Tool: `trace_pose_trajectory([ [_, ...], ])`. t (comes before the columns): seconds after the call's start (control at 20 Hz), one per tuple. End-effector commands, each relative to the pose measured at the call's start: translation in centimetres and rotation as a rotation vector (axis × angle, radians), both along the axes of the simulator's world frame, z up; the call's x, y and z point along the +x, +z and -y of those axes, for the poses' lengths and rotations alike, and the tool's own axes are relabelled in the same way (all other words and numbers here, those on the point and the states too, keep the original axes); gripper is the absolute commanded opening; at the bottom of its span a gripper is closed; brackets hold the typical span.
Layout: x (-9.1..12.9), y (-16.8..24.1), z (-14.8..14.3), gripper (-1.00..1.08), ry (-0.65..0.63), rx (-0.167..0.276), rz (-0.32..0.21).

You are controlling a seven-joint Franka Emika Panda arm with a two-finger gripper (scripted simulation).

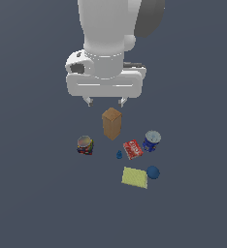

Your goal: Pick up a designated object from a clutter of objects.

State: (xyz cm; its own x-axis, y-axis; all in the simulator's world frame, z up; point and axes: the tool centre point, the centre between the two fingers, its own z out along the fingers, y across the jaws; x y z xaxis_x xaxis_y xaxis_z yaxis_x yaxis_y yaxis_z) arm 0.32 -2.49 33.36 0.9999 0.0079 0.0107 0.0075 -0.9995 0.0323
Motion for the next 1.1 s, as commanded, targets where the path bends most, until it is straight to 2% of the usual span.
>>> trace_pose_trajectory([
  [0.0,0.0,0.0,0.0,1.00,0.000,0.000,0.000],
  [0.4,0.0,-1.2,0.4,1.00,-0.042,0.022,-0.009],
  [1.05,-0.8,-2.6,0.2,1.00,-0.111,0.025,-0.007],
])
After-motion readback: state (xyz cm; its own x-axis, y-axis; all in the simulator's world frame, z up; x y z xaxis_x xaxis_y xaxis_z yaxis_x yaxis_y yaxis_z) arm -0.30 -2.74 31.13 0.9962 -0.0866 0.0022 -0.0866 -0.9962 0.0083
